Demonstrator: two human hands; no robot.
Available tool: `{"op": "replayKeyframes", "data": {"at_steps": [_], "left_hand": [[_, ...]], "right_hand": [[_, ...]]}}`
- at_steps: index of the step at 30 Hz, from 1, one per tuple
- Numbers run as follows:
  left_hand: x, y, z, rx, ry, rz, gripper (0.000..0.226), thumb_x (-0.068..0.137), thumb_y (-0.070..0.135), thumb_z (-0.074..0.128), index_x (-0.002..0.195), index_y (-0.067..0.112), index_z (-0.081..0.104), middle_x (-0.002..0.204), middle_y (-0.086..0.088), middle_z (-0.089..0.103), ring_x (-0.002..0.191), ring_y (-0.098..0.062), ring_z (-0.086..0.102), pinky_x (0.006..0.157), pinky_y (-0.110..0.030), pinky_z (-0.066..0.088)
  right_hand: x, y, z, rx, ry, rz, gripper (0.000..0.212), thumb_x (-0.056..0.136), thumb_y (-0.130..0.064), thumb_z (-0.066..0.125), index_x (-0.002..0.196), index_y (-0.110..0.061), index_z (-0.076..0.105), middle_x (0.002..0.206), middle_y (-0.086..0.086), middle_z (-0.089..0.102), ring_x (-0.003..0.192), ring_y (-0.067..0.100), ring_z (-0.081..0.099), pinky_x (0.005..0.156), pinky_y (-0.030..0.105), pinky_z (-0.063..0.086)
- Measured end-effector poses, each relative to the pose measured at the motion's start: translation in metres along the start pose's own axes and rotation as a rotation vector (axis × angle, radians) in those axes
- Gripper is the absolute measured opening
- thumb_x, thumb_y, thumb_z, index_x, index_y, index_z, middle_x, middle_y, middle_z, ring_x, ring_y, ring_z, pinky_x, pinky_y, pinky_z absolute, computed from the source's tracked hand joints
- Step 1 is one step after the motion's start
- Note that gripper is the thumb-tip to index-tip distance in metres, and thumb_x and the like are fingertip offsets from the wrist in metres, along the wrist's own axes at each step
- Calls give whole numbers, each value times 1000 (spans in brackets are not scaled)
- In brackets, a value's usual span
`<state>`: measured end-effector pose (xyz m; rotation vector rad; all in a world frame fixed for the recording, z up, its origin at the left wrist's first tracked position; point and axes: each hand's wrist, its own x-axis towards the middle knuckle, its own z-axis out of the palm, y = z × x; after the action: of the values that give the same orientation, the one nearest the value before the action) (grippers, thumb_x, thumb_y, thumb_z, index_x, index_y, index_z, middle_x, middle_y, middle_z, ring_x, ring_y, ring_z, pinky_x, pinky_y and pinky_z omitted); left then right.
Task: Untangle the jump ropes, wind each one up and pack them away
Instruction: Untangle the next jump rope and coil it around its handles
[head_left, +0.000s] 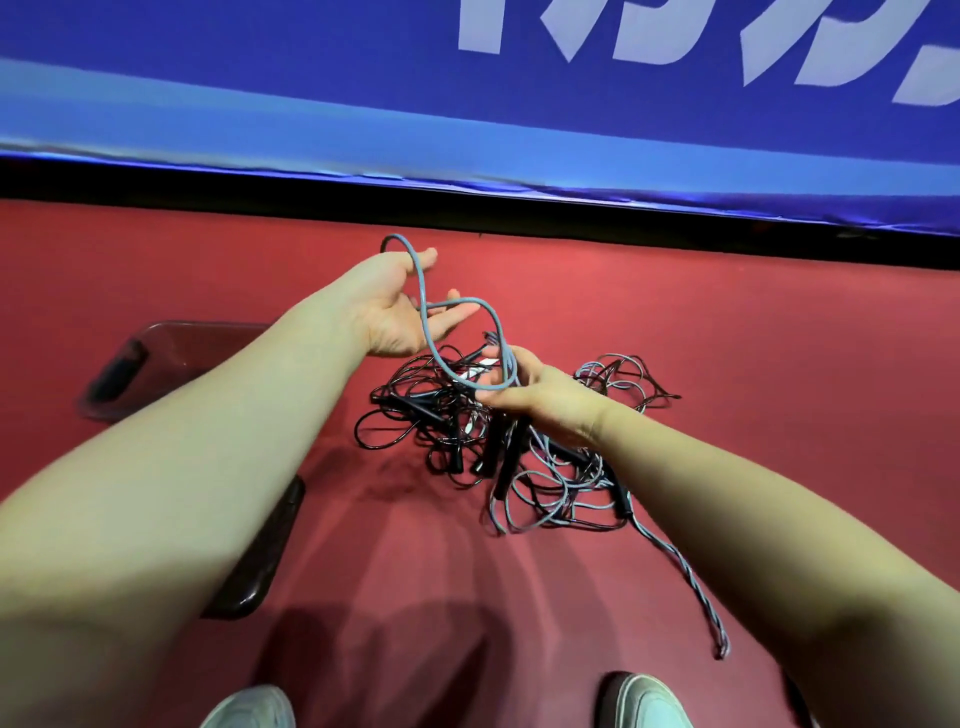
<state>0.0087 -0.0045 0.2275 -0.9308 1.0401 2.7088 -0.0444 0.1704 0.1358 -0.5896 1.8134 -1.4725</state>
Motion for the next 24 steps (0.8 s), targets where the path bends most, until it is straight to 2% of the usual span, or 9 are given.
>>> {"op": "replayKeyframes", "data": {"at_steps": [2,4,7,10,13,15,19,21,24], "left_hand": [[-1,5,0,-74,15,68,32,94,15,54,118,-3,42,95,-17,44,75,-25,60,49,-47,57],[4,9,-7,-80,65,153,15,97,11,47,107,0,46,101,-17,44,80,-30,61,58,-49,56],[9,-5,-34,363,155,138,15,99,22,46,88,12,49,92,-8,49,83,-25,60,77,-44,51],[4,-37,-53,765,36,-11,16,96,32,48,88,20,54,89,-3,62,78,-16,61,88,-37,44],[0,-59,-55,1042,-159,65,23,98,36,43,86,21,57,76,8,58,60,-4,51,72,-23,37],[4,-65,-54,1248,-241,207,9,96,33,50,96,28,58,84,8,60,72,-5,52,73,-21,37],[14,-64,-54,1177,-310,233,41,87,10,65,124,25,56,98,3,66,88,-11,64,84,-23,50],[13,-65,-50,1149,-314,204,32,84,-2,62,111,13,57,80,-4,64,69,-17,64,69,-29,53],[12,-62,-44,1190,-285,59,20,83,-5,45,82,15,40,51,0,41,37,-11,38,44,-21,37]], "right_hand": [[6,-3,10,59,52,-22,10,96,-7,48,89,-14,51,68,-2,52,49,4,40,49,17,32],[11,-7,16,264,72,47,27,102,-20,35,77,-16,45,56,-4,47,35,3,25,40,16,23],[13,-18,17,608,95,151,41,102,-41,26,72,-16,41,48,-5,45,30,4,19,35,15,22],[14,-28,19,802,87,172,48,101,-46,21,71,-15,41,48,-2,47,28,5,20,35,14,20],[15,-38,22,904,84,211,60,98,-53,15,70,-9,43,41,-3,36,28,7,21,37,14,21],[14,-42,22,958,62,227,68,96,-58,11,69,-6,44,39,-2,33,29,9,23,39,16,21],[15,-50,21,1028,143,236,54,98,-54,14,78,-11,39,51,7,58,33,11,26,42,16,22],[14,-55,20,1001,225,251,50,101,-48,18,81,-9,42,60,11,63,45,11,31,44,16,25],[12,-63,7,839,334,349,44,101,-37,22,79,-6,45,75,10,56,56,13,43,55,21,34]]}}
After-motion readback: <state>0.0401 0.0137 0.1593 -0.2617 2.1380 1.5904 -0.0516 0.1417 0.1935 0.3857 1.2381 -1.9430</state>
